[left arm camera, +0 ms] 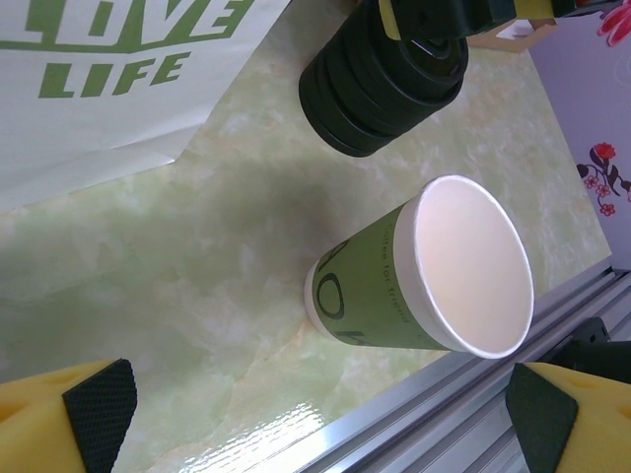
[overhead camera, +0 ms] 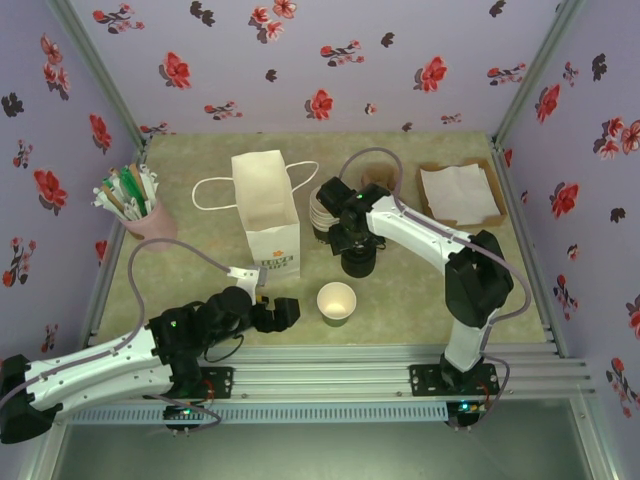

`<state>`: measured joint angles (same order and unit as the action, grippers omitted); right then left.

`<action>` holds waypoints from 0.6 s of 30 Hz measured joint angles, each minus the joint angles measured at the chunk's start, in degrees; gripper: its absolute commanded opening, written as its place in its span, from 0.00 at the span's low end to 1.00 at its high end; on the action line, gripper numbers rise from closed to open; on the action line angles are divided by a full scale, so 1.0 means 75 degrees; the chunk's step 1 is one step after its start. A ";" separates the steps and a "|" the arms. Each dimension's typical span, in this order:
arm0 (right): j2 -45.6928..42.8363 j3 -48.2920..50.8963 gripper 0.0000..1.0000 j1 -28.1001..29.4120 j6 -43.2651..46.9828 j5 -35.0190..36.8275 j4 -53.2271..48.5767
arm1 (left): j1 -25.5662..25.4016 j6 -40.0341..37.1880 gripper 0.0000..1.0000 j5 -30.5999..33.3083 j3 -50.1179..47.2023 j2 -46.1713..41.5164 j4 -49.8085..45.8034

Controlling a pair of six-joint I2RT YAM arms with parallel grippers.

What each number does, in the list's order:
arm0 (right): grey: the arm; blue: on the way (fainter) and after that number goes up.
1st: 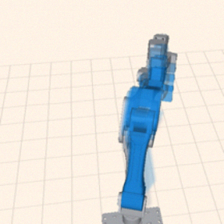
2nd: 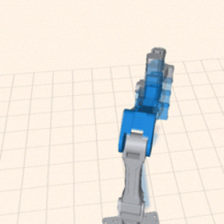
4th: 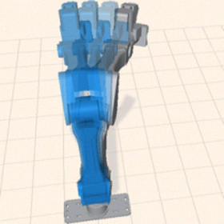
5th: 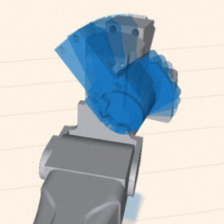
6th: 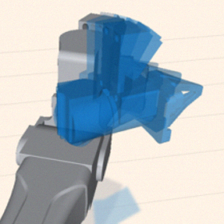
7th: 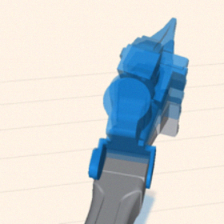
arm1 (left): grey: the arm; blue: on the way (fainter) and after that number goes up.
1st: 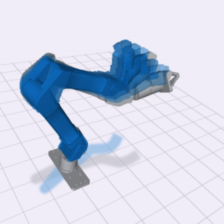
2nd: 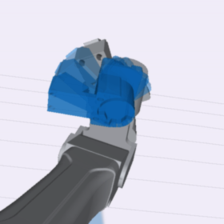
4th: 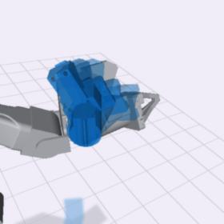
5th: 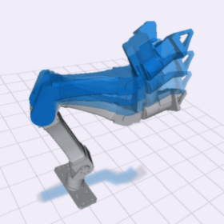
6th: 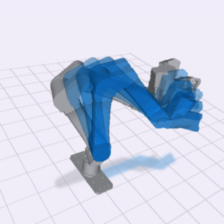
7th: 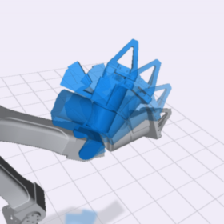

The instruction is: Pack the takeout coffee

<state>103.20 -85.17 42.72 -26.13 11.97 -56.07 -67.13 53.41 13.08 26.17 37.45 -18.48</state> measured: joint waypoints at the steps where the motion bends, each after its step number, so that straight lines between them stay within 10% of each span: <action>1: 0.0000 0.0000 0.77 0.0000 0.0000 0.0003 0.0000 | 0.0000 0.0000 0.99 0.0003 0.0000 -0.0006 -0.0003; 18: 0.0003 -0.0050 0.82 0.0003 -0.0003 0.0125 -0.0242 | 0.0000 -0.0003 0.99 0.0006 0.0000 -0.0026 -0.0003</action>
<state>103.22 -85.54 42.74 -26.15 12.91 -57.89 -67.13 53.39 13.13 26.17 37.26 -18.50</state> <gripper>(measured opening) 0.813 0.992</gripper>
